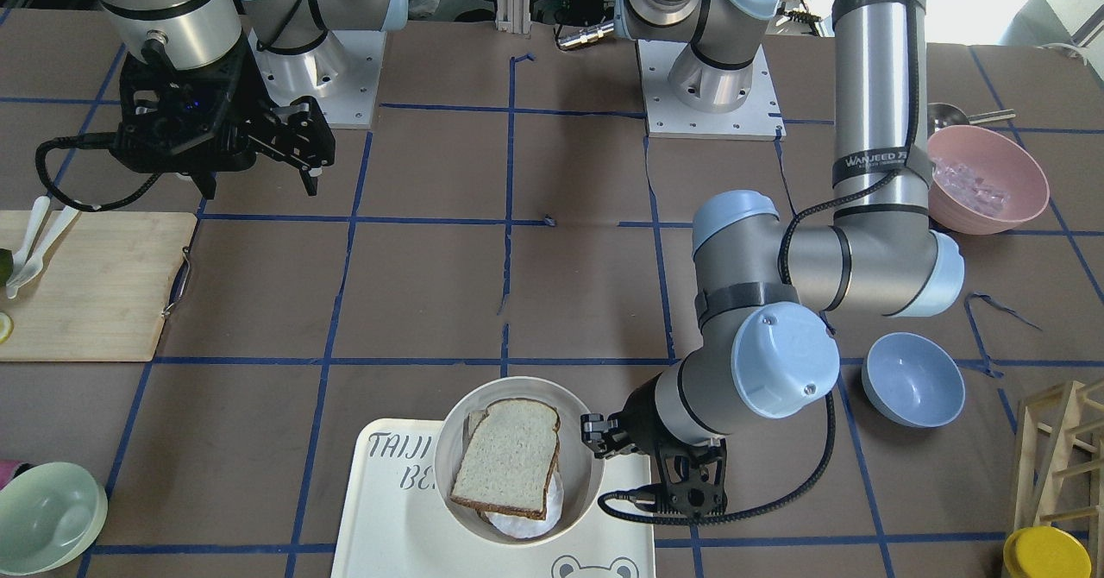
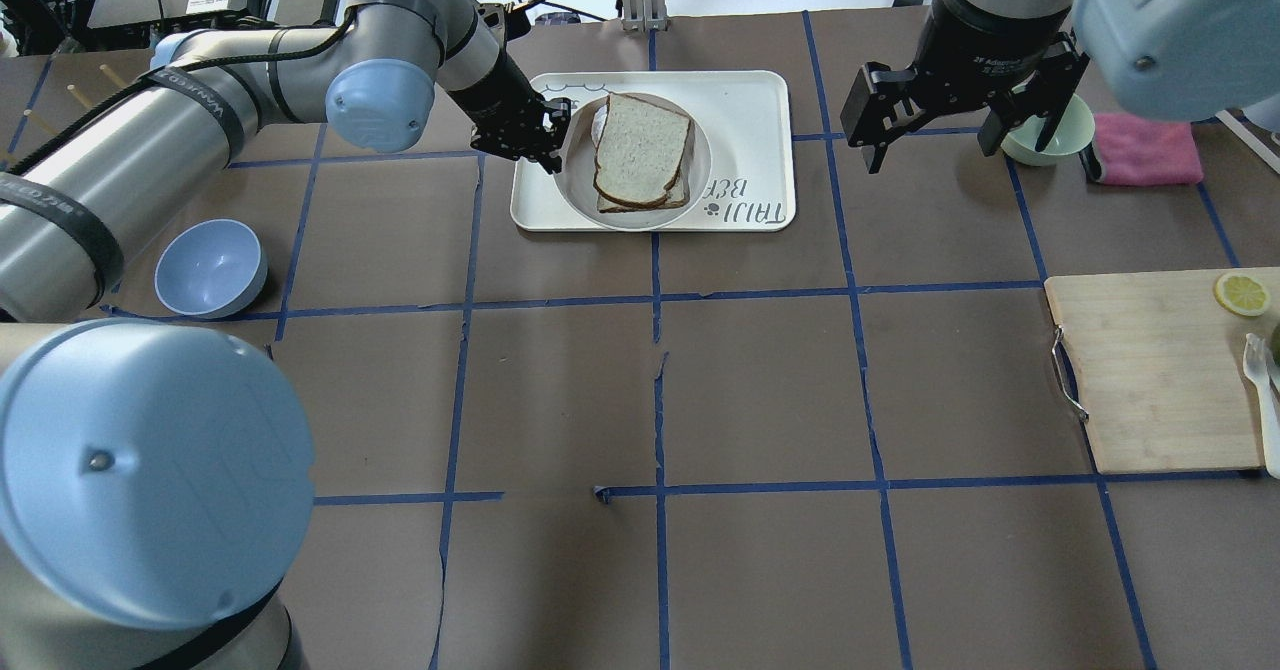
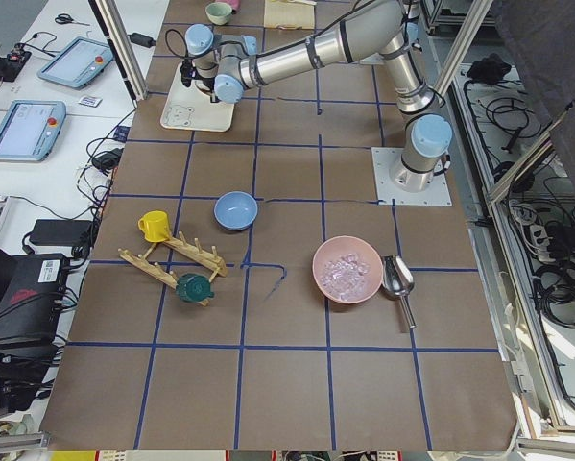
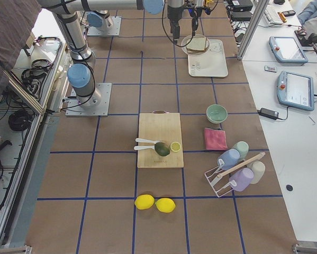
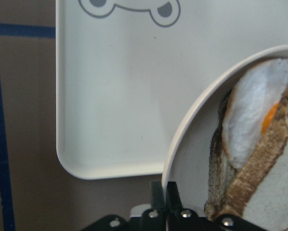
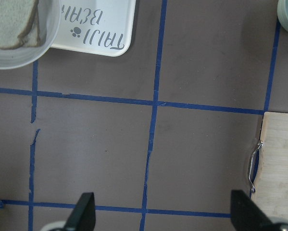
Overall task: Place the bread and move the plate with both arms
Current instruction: 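Slide the plate with the left gripper onto the white bear tray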
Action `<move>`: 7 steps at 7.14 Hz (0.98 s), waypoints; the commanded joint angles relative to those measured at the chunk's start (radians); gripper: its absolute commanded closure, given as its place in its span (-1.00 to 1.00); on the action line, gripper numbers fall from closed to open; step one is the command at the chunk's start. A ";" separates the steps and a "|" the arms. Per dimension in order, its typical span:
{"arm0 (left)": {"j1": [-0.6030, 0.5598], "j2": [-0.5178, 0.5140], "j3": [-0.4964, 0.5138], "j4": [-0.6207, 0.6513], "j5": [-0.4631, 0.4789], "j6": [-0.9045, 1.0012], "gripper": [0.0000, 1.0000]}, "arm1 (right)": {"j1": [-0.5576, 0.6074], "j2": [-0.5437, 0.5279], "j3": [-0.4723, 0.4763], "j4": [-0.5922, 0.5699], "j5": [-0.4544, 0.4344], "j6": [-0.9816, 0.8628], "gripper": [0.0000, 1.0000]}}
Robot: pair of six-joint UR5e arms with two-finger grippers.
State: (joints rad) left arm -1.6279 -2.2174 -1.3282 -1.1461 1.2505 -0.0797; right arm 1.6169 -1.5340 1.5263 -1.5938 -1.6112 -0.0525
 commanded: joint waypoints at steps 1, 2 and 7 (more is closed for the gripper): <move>-0.001 -0.106 0.122 0.000 -0.003 -0.031 1.00 | 0.000 0.000 0.000 0.000 -0.001 0.002 -1.00; -0.001 -0.134 0.139 0.002 -0.025 -0.032 1.00 | 0.000 0.000 0.000 0.000 -0.001 0.002 -1.00; -0.004 -0.166 0.165 0.003 -0.028 -0.034 -0.99 | 0.000 0.000 0.002 0.000 0.000 0.002 -1.00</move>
State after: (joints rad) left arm -1.6306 -2.3861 -1.1633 -1.1429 1.2199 -0.1123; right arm 1.6178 -1.5340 1.5273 -1.5942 -1.6108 -0.0506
